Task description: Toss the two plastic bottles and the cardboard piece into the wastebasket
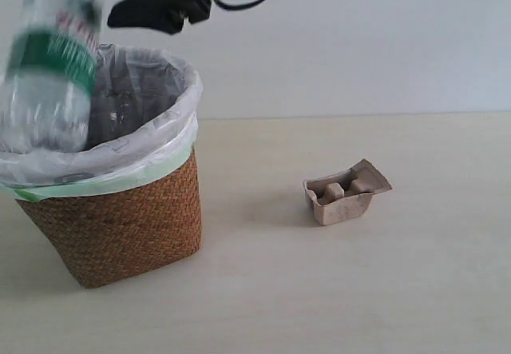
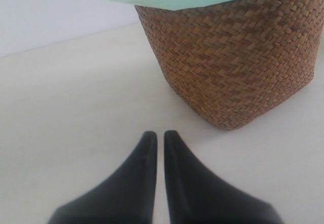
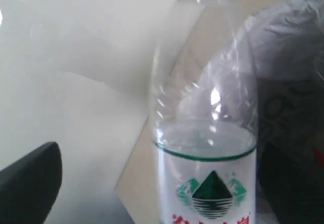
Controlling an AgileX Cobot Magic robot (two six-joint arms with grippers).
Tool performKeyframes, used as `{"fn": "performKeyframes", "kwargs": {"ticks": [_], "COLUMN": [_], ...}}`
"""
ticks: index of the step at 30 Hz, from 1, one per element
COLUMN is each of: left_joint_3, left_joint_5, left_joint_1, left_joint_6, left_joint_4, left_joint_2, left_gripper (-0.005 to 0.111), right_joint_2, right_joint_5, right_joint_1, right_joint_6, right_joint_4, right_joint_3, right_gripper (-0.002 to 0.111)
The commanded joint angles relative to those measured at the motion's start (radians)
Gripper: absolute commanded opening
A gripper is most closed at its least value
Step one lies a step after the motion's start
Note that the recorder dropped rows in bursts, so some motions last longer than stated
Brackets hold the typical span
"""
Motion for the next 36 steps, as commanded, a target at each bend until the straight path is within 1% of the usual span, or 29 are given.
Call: {"fn": "performKeyframes", "kwargs": {"ticks": [1,11,14,16,17,19,21,23,25,27,29,36], "left_joint_3": [0.004,0.004,0.004,0.004,0.004,0.004,0.004,0.004,0.004,0.004,0.004,0.004], "left_joint_5": [-0.013,-0.013,-0.013,-0.013,-0.013,-0.013,-0.013,-0.013,-0.013,-0.013,-0.013,-0.013], "left_joint_1": [0.003,0.003,0.003,0.003,0.003,0.003,0.003,0.003,0.003,0.003,0.003,0.003], "left_joint_6": [-0.009,-0.009,-0.009,-0.009,-0.009,-0.009,-0.009,-0.009,-0.009,-0.009,-0.009,-0.009], "left_joint_4": [-0.008,-0.008,-0.008,-0.008,-0.008,-0.008,-0.008,-0.008,-0.008,-0.008,-0.008,-0.008], "left_joint_2": [-0.006,-0.006,-0.006,-0.006,-0.006,-0.006,-0.006,-0.006,-0.006,-0.006,-0.006,-0.006], "left_gripper": [0.004,0.004,0.004,0.004,0.004,0.004,0.004,0.004,0.004,0.004,0.004,0.004], "right_joint_2": [0.029,-0.020,-0.036,-0.054,-0.061,-0.077,-0.080,-0.078,-0.064,-0.051,-0.046,0.014], "right_joint_5": [0.001,0.064,0.093,0.130,0.157,0.242,0.345,0.461,0.523,0.523,0.523,0.523], "right_joint_1": [-0.004,-0.006,-0.006,-0.006,-0.006,-0.006,-0.006,-0.014,-0.031,-0.066,-0.101,-0.194], "right_joint_6": [0.042,0.026,0.048,0.131,0.193,0.325,0.429,0.465,0.472,0.470,0.463,0.434], "right_joint_4": [-0.037,-0.095,-0.172,-0.324,-0.428,-0.657,-0.844,-0.966,-1.040,-1.052,-1.019,-1.063], "right_joint_3": [-0.020,-0.024,-0.030,-0.034,-0.034,-0.034,-0.034,-0.034,-0.034,-0.029,-0.004,0.077], "right_gripper": [0.095,0.095,0.095,0.095,0.095,0.095,0.095,0.095,0.095,0.095,0.095,0.095]}}
